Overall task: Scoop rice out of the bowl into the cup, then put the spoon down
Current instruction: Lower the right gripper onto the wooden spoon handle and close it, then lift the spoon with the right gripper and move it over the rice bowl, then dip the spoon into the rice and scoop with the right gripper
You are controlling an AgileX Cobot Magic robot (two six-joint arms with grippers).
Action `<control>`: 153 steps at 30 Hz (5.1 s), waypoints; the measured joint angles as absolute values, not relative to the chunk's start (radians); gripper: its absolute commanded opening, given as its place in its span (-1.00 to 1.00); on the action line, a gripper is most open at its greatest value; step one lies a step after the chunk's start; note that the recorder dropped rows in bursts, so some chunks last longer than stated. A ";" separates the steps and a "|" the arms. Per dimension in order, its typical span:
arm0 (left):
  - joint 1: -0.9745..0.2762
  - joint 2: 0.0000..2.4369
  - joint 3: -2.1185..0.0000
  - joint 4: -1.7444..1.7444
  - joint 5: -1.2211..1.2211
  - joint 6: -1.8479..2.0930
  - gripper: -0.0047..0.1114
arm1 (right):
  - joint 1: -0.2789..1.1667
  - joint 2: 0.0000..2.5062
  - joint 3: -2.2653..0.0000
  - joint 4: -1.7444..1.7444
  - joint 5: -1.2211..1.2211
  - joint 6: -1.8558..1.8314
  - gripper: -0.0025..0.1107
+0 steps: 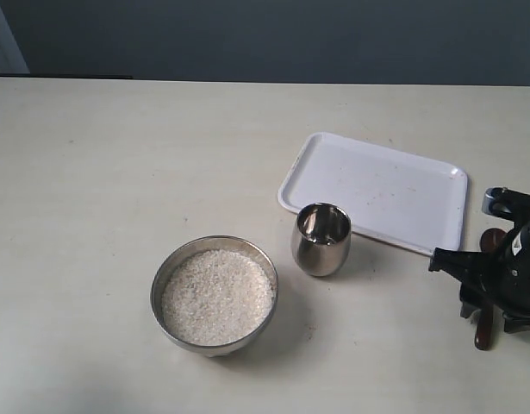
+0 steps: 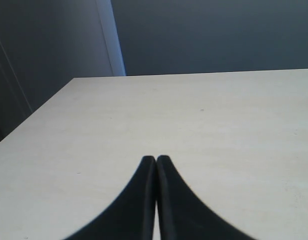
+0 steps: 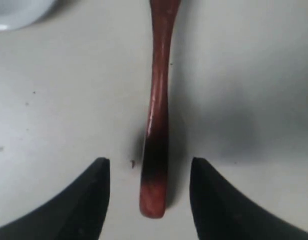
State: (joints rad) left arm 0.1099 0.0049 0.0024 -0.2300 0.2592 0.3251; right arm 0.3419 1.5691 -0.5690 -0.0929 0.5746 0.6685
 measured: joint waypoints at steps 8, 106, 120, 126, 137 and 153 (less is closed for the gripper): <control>0.110 0.005 0.002 -0.230 0.259 0.325 -0.91 | 0.342 1.569 -0.569 -0.093 0.573 0.668 -0.10; 0.110 0.005 0.002 -0.230 0.259 0.325 -0.91 | 1.347 1.667 -1.051 -1.064 1.135 -0.438 -0.97; 0.110 0.005 0.002 -0.230 0.259 0.325 -0.91 | 1.355 1.775 -1.051 -1.055 1.098 -0.447 -0.97; 0.106 0.005 0.002 -0.230 0.259 0.325 -0.91 | 1.355 1.784 -1.051 -1.042 1.092 -0.447 -0.97; 0.106 0.005 0.002 -0.230 0.259 0.325 -0.91 | 1.355 1.788 -1.059 -0.970 1.082 -0.482 -0.97; 0.106 0.005 0.002 -0.230 0.257 0.325 -0.91 | 1.343 1.788 -1.162 -0.767 1.139 -0.521 -0.97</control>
State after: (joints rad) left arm 0.1058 0.0049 0.0024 -0.2300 0.2573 0.3251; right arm 1.3431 1.7881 -1.1619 -0.7674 1.1386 -0.5208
